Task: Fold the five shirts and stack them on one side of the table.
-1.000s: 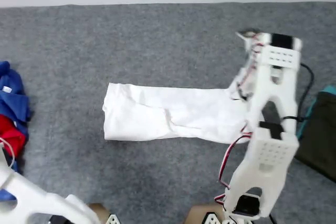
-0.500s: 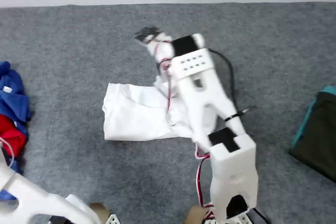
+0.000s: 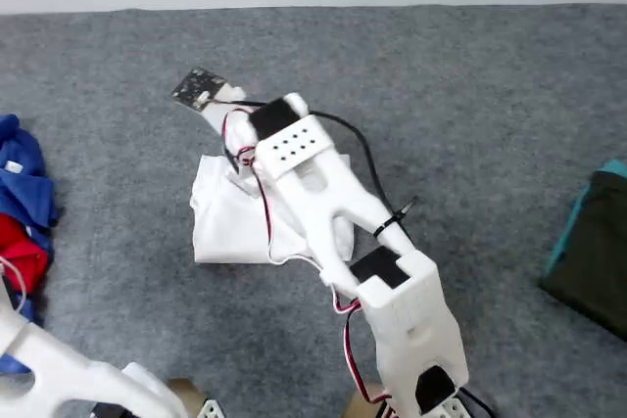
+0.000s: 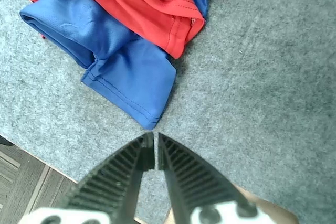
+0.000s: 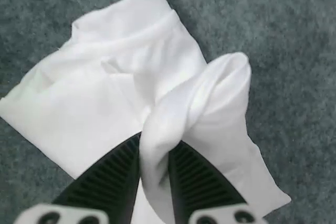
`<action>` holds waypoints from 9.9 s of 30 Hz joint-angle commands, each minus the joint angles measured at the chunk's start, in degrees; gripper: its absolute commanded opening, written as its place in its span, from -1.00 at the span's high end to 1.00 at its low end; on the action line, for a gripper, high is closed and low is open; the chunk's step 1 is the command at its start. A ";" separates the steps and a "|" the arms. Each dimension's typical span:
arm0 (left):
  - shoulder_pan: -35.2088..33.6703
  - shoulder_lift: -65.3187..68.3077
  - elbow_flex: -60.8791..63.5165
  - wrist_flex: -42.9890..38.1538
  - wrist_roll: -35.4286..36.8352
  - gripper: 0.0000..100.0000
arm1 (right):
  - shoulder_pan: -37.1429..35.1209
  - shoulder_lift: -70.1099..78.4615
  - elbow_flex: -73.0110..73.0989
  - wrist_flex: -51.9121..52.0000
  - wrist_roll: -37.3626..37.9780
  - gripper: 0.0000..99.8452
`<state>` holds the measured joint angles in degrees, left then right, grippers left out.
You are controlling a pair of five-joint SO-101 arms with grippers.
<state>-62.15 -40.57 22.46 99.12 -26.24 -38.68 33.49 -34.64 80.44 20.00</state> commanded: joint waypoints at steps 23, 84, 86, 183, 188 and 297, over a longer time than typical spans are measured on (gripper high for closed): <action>0.44 -1.23 -1.71 0.88 -0.53 0.95 | -3.12 -1.45 -19.16 12.97 -0.18 0.54; 5.89 -0.79 -1.63 -3.34 -0.44 0.95 | -10.51 8.66 -9.05 22.73 3.96 0.98; 5.80 -0.79 -1.63 -4.13 -0.44 0.95 | -13.49 5.76 -5.80 22.55 3.69 0.98; 69.71 54.95 -15.60 -6.59 -4.13 0.99 | 50.51 -51.91 17.05 22.29 -2.20 0.81; 69.80 49.67 -19.47 0.00 -4.13 0.99 | 50.51 -52.18 17.05 22.29 -2.29 0.81; 63.03 40.09 14.37 -26.02 -3.78 0.99 | 17.27 9.63 -19.96 12.35 1.32 0.95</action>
<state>1.14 0.04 37.76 73.54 -29.85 -19.43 45.54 -50.02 88.00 20.97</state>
